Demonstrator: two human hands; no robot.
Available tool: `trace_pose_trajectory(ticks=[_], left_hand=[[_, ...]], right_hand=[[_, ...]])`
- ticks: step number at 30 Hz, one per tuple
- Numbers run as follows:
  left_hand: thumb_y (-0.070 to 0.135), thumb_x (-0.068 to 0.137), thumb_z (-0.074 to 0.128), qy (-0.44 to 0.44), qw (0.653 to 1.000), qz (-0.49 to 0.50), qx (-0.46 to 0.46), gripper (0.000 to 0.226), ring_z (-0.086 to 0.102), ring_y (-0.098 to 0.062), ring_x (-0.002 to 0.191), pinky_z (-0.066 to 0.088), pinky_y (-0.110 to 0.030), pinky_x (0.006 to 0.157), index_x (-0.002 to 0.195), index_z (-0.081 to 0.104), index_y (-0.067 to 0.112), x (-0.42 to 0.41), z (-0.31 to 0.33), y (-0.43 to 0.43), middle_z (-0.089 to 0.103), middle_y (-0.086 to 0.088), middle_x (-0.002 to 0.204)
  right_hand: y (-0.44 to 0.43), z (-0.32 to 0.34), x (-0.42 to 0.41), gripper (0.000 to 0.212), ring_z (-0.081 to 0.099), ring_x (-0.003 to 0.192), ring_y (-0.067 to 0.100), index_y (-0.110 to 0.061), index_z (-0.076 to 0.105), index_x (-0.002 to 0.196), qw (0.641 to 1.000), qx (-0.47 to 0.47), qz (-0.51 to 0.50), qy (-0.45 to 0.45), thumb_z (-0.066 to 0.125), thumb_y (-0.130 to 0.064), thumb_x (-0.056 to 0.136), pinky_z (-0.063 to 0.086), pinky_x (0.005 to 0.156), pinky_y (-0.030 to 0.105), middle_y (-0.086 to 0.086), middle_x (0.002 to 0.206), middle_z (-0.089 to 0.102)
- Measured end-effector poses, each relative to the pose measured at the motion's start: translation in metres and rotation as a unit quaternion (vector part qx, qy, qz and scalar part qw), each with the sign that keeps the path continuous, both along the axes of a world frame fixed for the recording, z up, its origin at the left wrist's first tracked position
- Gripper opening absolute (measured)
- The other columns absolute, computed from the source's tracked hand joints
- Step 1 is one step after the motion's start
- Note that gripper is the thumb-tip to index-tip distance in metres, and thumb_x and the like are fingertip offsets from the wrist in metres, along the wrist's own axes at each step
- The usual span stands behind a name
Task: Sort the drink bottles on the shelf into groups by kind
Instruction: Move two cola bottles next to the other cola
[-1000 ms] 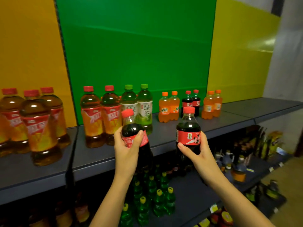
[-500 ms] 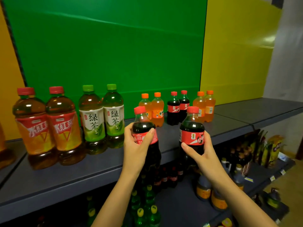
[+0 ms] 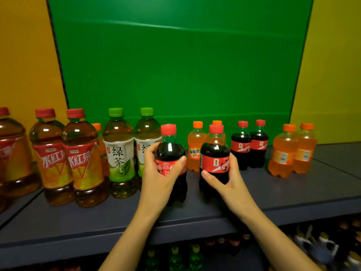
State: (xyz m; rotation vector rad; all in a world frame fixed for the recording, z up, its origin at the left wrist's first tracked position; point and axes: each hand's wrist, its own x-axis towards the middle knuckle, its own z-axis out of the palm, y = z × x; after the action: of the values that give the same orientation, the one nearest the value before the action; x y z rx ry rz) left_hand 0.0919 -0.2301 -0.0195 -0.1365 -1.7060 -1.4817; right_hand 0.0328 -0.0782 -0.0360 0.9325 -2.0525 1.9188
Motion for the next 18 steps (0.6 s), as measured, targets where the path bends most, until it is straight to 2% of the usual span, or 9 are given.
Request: trace_pose_trajectory(ticks=[2, 5, 7, 9, 11, 13, 15, 17, 18], left_hand=[[0.026, 0.072, 0.069, -0.005, 1.000, 0.029, -0.001, 0.044, 0.059, 0.006, 0.091, 0.043, -0.006, 0.076, 0.107, 0.044, 0.035, 0.002, -0.002, 0.000, 0.058, 0.012, 0.101], [0.011, 0.076, 0.070, -0.013, 0.998, 0.060, -0.004, 0.046, 0.058, 0.013, 0.086, 0.042, -0.003, 0.073, 0.108, 0.042, 0.031, 0.005, -0.008, 0.002, 0.057, 0.017, 0.095], [0.009, 0.076, 0.070, -0.023, 0.997, 0.074, -0.015, 0.046, 0.058, 0.012, 0.086, 0.041, -0.002, 0.072, 0.107, 0.042, 0.031, 0.005, -0.012, 0.003, 0.057, 0.016, 0.095], [0.008, 0.076, 0.069, -0.032, 0.997, 0.072, -0.017, 0.047, 0.059, 0.010, 0.087, 0.042, -0.003, 0.073, 0.107, 0.042, 0.030, 0.004, -0.017, 0.005, 0.057, 0.016, 0.097], [0.008, 0.077, 0.068, -0.042, 0.997, 0.062, -0.015, 0.047, 0.060, 0.009, 0.089, 0.044, -0.005, 0.074, 0.110, 0.042, 0.030, 0.003, -0.020, 0.008, 0.058, 0.016, 0.099], [0.015, 0.076, 0.069, -0.057, 0.996, 0.059, -0.019, 0.049, 0.061, 0.007, 0.093, 0.046, -0.007, 0.076, 0.112, 0.041, 0.032, 0.003, -0.022, 0.007, 0.059, 0.015, 0.103], [0.032, 0.075, 0.073, -0.078, 0.994, 0.066, -0.039, 0.056, 0.059, 0.005, 0.101, 0.047, -0.012, 0.084, 0.118, 0.038, 0.036, 0.003, -0.024, 0.005, 0.058, 0.014, 0.112], [0.050, 0.071, 0.069, -0.105, 0.986, 0.090, -0.094, 0.068, 0.050, 0.008, 0.114, 0.041, -0.010, 0.093, 0.126, 0.030, 0.042, 0.006, -0.027, 0.001, 0.048, 0.021, 0.123], [0.055, 0.068, 0.065, -0.119, 0.979, 0.104, -0.127, 0.073, 0.043, 0.012, 0.117, 0.036, -0.005, 0.094, 0.128, 0.026, 0.046, 0.009, -0.027, 0.000, 0.042, 0.026, 0.125]], right_hand=[[-0.009, -0.001, -0.011, 0.069, 0.049, 0.107, -0.017, -0.037, 0.031, 0.130, 1.000, 0.012, 0.025, 0.005, 0.068, -0.034, 0.072, 0.039, 0.087, 0.002, -0.024, 0.121, 0.050], [-0.022, -0.001, -0.026, 0.080, 0.047, 0.116, -0.010, -0.030, 0.029, 0.136, 0.998, 0.026, 0.059, 0.007, 0.068, -0.041, 0.067, 0.039, 0.091, 0.005, -0.019, 0.127, 0.049], [-0.030, -0.003, -0.035, 0.079, 0.047, 0.118, -0.006, -0.030, 0.028, 0.135, 0.996, 0.040, 0.075, 0.010, 0.068, -0.041, 0.068, 0.039, 0.095, 0.009, -0.016, 0.129, 0.048], [-0.037, -0.006, -0.044, 0.072, 0.046, 0.119, -0.004, -0.033, 0.027, 0.132, 0.994, 0.056, 0.089, 0.010, 0.070, -0.033, 0.074, 0.040, 0.097, 0.014, -0.015, 0.128, 0.048], [-0.043, -0.010, -0.052, 0.069, 0.045, 0.115, -0.010, -0.035, 0.025, 0.129, 0.992, 0.067, 0.107, 0.010, 0.071, -0.023, 0.078, 0.039, 0.093, 0.008, -0.020, 0.124, 0.047], [-0.047, -0.011, -0.059, 0.069, 0.044, 0.109, -0.017, -0.029, 0.026, 0.131, 0.989, 0.075, 0.126, 0.006, 0.070, -0.018, 0.079, 0.038, 0.086, 0.001, -0.019, 0.123, 0.047], [-0.052, -0.010, -0.065, 0.072, 0.044, 0.107, -0.017, -0.023, 0.024, 0.135, 0.984, 0.091, 0.152, -0.002, 0.069, -0.014, 0.080, 0.036, 0.082, -0.002, -0.017, 0.123, 0.046], [-0.059, -0.007, -0.072, 0.074, 0.045, 0.113, -0.009, -0.021, 0.021, 0.137, 0.978, 0.117, 0.172, -0.003, 0.068, -0.013, 0.081, 0.037, 0.088, 0.002, -0.011, 0.127, 0.045], [-0.063, -0.006, -0.076, 0.075, 0.045, 0.120, 0.001, -0.019, 0.021, 0.138, 0.977, 0.130, 0.168, 0.002, 0.069, -0.015, 0.081, 0.037, 0.096, 0.009, -0.005, 0.131, 0.044]])
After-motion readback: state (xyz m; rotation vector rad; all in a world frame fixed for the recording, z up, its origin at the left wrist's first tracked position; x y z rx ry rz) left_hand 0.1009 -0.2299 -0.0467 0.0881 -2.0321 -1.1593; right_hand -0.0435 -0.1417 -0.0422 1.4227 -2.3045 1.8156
